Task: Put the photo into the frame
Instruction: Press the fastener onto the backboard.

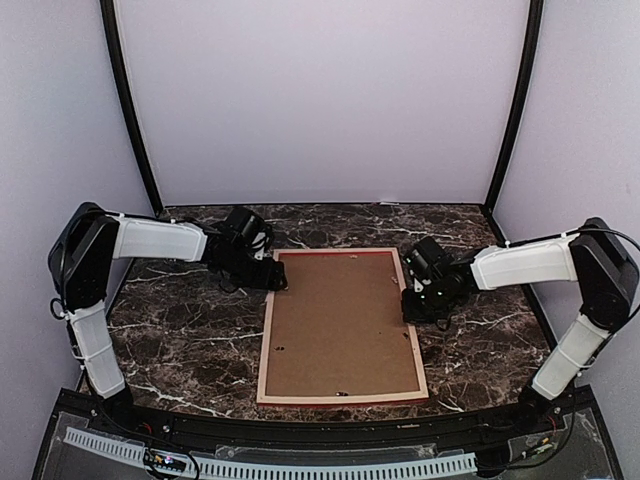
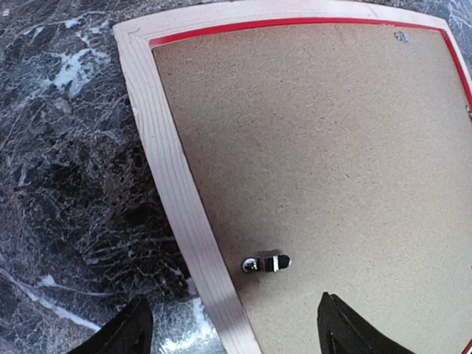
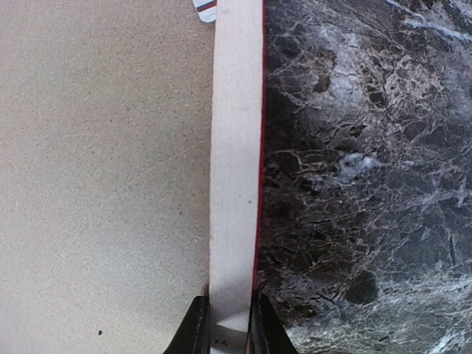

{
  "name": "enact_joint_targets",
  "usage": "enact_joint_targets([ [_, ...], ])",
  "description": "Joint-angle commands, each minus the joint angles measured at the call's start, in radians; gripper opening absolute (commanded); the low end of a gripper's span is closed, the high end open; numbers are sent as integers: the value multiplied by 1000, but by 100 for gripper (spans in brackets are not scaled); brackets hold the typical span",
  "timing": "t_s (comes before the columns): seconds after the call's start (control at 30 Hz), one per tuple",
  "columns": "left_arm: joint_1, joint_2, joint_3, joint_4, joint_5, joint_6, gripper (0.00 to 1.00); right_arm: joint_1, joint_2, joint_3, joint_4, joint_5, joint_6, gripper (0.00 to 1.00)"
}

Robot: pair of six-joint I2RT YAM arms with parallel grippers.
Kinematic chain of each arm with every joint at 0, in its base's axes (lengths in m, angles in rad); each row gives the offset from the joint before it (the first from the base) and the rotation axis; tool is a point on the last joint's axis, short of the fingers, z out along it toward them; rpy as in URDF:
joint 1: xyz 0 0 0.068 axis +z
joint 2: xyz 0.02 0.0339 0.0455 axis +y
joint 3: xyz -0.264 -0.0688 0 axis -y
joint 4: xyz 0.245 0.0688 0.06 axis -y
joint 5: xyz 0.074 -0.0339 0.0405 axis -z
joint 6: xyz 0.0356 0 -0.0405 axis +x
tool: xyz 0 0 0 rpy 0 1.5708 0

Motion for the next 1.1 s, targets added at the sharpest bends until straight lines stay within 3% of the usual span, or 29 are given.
enact_joint_targets([
  [0.0, -5, 57, 84, -96, -15, 56, 79, -2, 2, -41, 29, -37, 45, 14],
  [0.8, 6, 179, 208, -115, -133, 64, 79, -2, 38, -28, 50, -56, 55, 16],
  [1.07, 6, 192, 202, -142, -145, 65, 73, -2, 32, -38, 58, -57, 63, 16],
])
